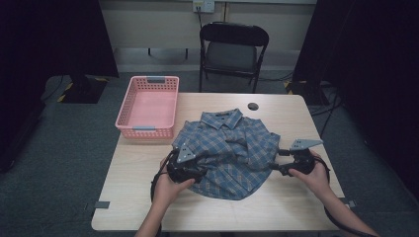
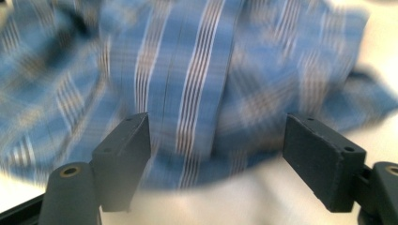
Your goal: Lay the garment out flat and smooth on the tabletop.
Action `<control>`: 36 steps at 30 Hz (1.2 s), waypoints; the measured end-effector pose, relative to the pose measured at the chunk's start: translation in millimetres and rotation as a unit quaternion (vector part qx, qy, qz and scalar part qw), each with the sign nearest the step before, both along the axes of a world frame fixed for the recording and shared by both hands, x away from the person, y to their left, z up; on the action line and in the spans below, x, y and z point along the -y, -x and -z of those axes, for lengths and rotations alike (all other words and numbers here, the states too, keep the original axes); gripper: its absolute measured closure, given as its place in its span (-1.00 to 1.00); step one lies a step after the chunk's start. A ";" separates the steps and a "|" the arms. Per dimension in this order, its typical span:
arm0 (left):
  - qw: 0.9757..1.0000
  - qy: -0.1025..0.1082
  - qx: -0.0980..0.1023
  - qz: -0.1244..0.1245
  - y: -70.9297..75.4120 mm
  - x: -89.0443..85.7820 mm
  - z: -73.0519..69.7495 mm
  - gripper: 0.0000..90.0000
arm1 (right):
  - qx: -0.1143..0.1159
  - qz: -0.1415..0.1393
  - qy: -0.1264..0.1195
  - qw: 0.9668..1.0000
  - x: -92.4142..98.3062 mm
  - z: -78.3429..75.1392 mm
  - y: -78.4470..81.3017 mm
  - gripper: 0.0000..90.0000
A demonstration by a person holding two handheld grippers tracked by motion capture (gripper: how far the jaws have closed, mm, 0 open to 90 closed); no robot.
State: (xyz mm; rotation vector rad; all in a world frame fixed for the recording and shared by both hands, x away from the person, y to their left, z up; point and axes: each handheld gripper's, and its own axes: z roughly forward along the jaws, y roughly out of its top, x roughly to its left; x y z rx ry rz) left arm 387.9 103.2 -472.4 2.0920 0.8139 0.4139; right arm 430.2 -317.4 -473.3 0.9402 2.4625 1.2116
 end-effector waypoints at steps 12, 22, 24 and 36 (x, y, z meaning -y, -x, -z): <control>0.999 -0.032 -0.031 -0.001 -0.2 -3.6 28.1 -0.64 | -0.013 -0.001 0.019 1.000 -3.7 23.9 6.5 -0.47; 0.999 -0.030 -0.035 0.004 0.6 -5.7 28.4 -0.66 | 0.003 -0.007 0.034 0.999 -7.0 25.8 7.2 -0.54; 0.999 -0.030 -0.036 0.005 0.2 -5.8 28.4 -0.66 | 0.003 -0.007 0.034 0.999 -7.0 25.8 7.2 -0.54; 0.999 -0.030 -0.035 0.010 -0.7 -6.0 28.5 -0.67 | 0.002 -0.008 0.033 0.999 -6.2 25.8 7.0 -0.54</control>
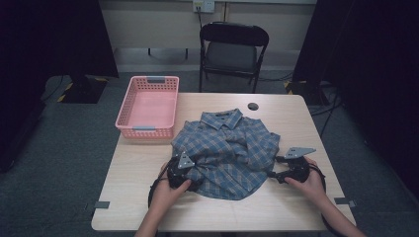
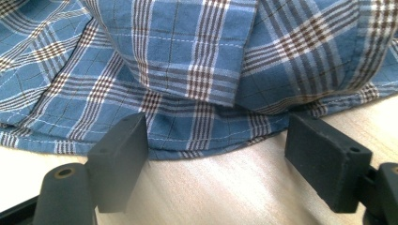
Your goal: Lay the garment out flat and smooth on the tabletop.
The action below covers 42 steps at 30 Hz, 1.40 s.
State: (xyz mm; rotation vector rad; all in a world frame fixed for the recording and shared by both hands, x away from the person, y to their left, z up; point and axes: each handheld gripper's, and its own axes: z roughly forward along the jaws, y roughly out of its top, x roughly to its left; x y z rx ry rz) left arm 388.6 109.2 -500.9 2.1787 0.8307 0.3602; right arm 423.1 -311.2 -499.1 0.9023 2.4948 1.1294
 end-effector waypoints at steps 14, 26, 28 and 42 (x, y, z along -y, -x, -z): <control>1.000 -0.001 0.001 -0.001 0.1 0.2 0.0 -0.67 | 0.000 0.012 -0.037 0.999 10.5 -6.4 1.5 -0.35; 1.000 -0.001 0.001 -0.001 0.1 0.2 0.0 -0.67 | 0.004 -0.002 -0.072 0.997 8.5 -14.7 1.0 0.13; 1.000 -0.001 0.001 -0.001 0.0 0.2 0.0 -0.67 | 0.005 -0.005 -0.071 0.997 7.6 -15.1 1.3 0.25; 1.000 -0.001 0.001 -0.001 0.1 0.2 0.0 -0.67 | 0.005 -0.020 -0.091 0.996 5.7 -18.9 2.4 0.78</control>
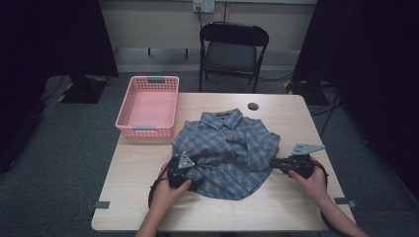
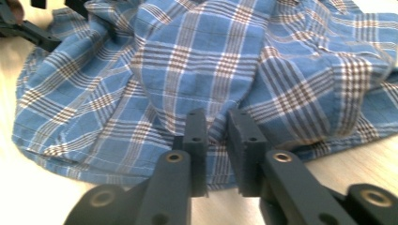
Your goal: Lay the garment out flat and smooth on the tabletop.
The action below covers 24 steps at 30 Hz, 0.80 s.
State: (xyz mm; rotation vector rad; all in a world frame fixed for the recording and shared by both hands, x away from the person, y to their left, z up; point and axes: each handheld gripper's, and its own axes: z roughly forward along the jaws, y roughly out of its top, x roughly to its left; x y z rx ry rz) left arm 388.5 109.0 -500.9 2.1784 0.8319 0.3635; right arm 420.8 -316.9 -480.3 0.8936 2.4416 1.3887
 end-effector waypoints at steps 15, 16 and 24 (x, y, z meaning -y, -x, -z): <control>1.000 0.000 0.000 0.000 0.0 0.0 0.0 -0.67 | -0.005 -0.013 0.006 1.000 -2.8 -4.0 0.9 1.00; 1.000 0.000 0.000 0.000 0.0 0.0 0.0 -0.67 | -0.005 -0.013 0.005 1.000 -2.1 -4.3 0.8 1.00; 1.000 0.000 0.000 0.000 0.0 0.0 0.0 -0.67 | 0.003 -0.003 -0.010 1.000 5.7 -12.1 0.9 1.00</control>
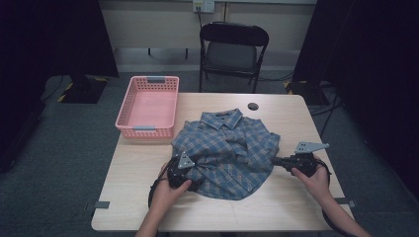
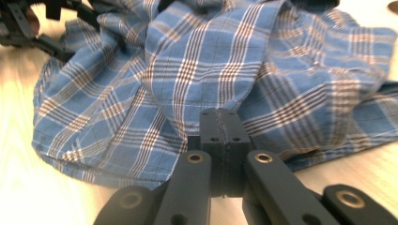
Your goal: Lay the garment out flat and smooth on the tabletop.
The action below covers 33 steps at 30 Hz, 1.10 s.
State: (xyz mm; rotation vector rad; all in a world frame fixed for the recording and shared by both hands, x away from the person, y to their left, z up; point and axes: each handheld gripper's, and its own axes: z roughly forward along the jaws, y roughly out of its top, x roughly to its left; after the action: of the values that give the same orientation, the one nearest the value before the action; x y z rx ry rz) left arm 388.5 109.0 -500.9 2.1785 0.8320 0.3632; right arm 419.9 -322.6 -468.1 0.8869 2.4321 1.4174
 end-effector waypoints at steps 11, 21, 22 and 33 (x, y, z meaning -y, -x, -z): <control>1.000 0.000 0.000 0.000 0.0 0.0 0.0 -0.67 | 0.005 0.015 -0.029 0.999 12.9 -15.7 -3.8 1.00; 1.000 0.000 0.000 0.000 0.0 0.0 0.0 -0.67 | 0.006 0.035 -0.053 0.998 25.9 -32.7 -14.0 1.00; 1.000 0.000 0.000 0.000 0.0 0.0 0.0 -0.67 | 0.006 0.036 -0.053 0.998 26.9 -33.6 -15.0 1.00; 1.000 0.000 0.000 0.000 0.0 0.0 0.0 -0.67 | 0.006 0.063 -0.051 0.997 51.5 -44.8 -21.2 1.00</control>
State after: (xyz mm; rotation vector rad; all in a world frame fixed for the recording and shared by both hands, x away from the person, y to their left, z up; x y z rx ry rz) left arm 388.5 109.0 -500.9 2.1785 0.8319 0.3635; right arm 441.1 -374.1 -423.3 1.0300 2.2693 1.5067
